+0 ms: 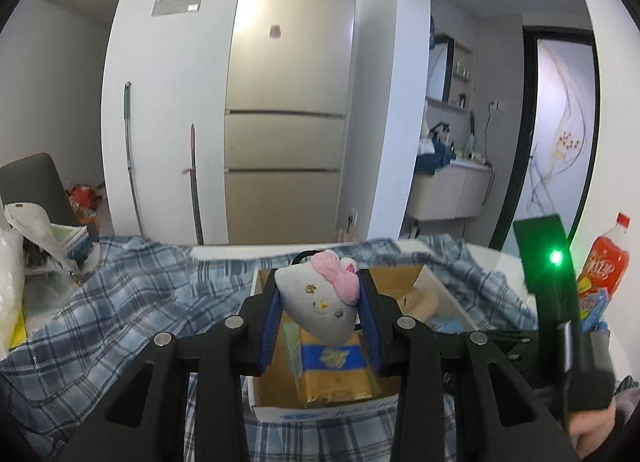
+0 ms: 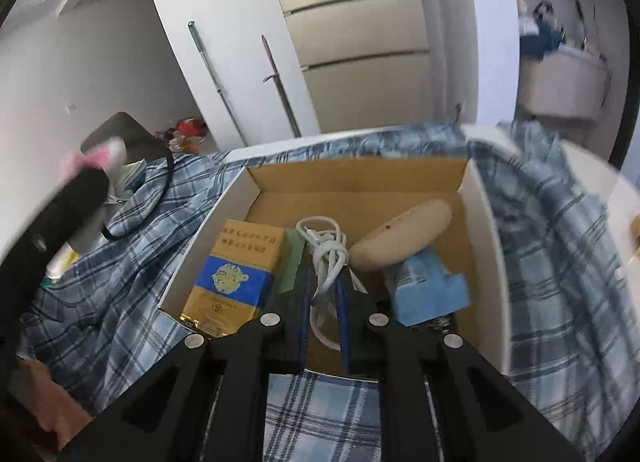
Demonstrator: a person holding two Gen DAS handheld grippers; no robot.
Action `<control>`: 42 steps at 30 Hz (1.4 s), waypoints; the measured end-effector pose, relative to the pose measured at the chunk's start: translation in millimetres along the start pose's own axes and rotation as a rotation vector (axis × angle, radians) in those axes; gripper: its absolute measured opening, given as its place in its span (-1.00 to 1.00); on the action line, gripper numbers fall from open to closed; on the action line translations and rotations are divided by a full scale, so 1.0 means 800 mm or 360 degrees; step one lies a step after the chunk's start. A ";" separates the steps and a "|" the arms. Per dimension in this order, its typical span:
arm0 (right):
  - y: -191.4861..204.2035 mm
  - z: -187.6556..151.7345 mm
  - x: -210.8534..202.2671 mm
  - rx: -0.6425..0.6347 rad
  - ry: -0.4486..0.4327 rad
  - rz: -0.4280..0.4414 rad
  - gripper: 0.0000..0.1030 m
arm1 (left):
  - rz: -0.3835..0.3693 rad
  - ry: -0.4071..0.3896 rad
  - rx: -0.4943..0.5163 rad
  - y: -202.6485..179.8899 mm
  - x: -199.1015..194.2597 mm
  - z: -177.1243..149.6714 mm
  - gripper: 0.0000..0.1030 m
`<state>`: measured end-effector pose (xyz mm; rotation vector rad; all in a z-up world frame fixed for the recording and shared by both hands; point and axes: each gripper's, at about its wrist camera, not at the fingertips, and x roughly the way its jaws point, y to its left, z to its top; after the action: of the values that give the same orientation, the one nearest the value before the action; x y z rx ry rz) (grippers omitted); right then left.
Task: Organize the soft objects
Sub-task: 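Lower the plush and white cable into the box and open both tools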
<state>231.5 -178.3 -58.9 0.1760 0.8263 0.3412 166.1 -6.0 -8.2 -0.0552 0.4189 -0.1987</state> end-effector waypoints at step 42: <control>-0.059 -0.013 -0.083 -0.0062 -0.0177 -0.0144 0.59 | -0.0027 0.0274 -0.0037 -0.002 0.041 -0.010 0.61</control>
<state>193.0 -246.2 -33.9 0.1198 0.7147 0.2601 192.0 -14.1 -28.7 -0.0649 0.5924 -0.2158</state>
